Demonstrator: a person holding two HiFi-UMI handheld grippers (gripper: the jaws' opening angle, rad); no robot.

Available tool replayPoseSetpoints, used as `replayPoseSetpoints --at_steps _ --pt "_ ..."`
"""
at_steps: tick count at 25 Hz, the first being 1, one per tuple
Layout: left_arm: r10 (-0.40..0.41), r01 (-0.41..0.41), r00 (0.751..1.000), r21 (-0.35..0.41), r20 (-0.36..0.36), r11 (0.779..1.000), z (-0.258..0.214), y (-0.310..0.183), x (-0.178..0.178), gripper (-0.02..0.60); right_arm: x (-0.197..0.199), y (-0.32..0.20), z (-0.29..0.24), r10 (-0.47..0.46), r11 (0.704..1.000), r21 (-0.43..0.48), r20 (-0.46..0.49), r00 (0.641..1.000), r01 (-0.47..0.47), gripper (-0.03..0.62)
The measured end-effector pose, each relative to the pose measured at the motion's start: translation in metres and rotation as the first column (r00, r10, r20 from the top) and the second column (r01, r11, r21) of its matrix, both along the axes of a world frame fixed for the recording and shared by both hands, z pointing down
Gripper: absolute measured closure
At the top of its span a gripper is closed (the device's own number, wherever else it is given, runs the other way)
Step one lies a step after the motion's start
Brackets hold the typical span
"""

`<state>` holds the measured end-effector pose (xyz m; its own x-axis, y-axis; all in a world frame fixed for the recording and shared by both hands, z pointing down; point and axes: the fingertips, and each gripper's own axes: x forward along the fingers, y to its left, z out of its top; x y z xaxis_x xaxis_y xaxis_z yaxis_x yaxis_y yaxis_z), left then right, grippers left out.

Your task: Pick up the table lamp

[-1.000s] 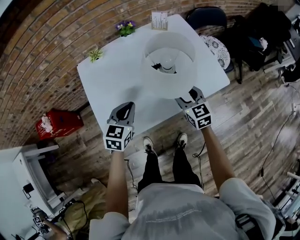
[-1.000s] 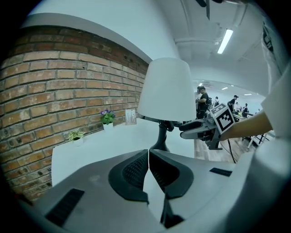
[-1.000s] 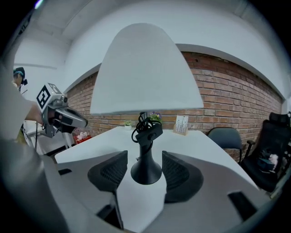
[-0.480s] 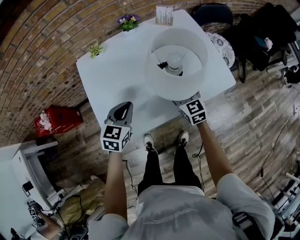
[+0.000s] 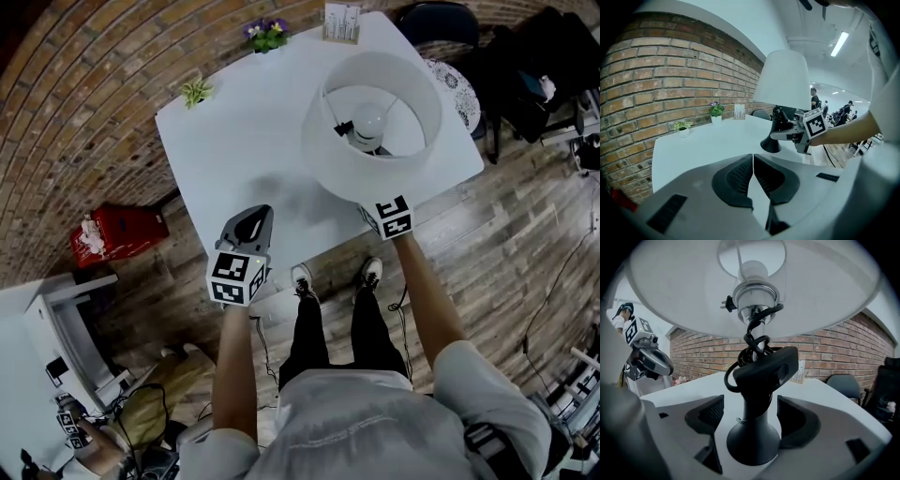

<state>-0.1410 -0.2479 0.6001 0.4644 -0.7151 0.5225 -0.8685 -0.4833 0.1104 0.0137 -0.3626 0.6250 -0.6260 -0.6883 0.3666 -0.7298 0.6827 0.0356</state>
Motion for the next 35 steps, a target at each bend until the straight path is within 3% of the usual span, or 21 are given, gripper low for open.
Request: replayPoseSetpoints --at_steps 14,21,26,32,35 --pt "-0.003 0.003 1.000 -0.027 0.016 1.000 0.013 -0.002 -0.005 0.565 -0.007 -0.019 -0.003 0.020 1.000 0.023 0.063 0.998 -0.022 0.290" --pt "-0.007 0.008 1.000 -0.036 0.009 0.999 0.016 -0.002 -0.005 0.565 -0.012 -0.022 0.001 0.020 1.000 0.006 0.053 0.998 -0.020 0.381" --pt "-0.012 0.012 1.000 -0.041 0.009 0.999 0.018 -0.001 -0.008 0.565 -0.012 -0.026 0.002 0.036 0.999 0.000 0.061 0.997 -0.036 0.388" --pt "-0.028 0.029 1.000 -0.045 0.013 0.999 0.018 -0.002 -0.015 0.565 -0.011 -0.030 0.000 0.052 0.999 0.014 0.065 0.997 -0.053 0.460" --pt "-0.027 0.028 1.000 -0.044 0.015 0.999 0.018 -0.002 -0.015 0.565 -0.011 -0.030 0.000 0.052 0.998 0.025 0.049 0.997 -0.054 0.457"
